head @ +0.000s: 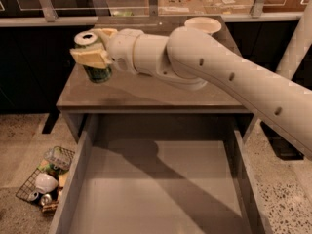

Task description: Place green can into top drawer

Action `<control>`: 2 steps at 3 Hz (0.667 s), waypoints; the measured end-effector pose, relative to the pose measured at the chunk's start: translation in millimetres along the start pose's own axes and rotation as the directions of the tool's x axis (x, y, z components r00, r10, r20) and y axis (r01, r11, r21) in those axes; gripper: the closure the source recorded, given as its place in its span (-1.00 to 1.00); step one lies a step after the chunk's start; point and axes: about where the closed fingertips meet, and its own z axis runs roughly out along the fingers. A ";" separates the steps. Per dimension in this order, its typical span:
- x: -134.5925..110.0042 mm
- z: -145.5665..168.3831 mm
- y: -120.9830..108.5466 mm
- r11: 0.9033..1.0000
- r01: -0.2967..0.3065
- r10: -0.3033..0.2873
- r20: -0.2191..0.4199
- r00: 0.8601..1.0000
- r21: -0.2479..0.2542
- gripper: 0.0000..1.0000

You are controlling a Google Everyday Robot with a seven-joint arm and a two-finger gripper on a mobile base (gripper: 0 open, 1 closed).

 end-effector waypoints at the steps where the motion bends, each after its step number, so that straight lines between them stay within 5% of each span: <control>1: 9.7 -38.2 26.7 0.999 0.016 -0.014 -0.032 0.999 0.034 1.00; 2: 34.4 -78.4 46.3 0.997 0.020 -0.016 -0.047 0.999 0.070 1.00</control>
Offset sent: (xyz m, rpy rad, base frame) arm -0.1014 -0.1228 -0.0669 -0.0429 -0.0119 -0.1664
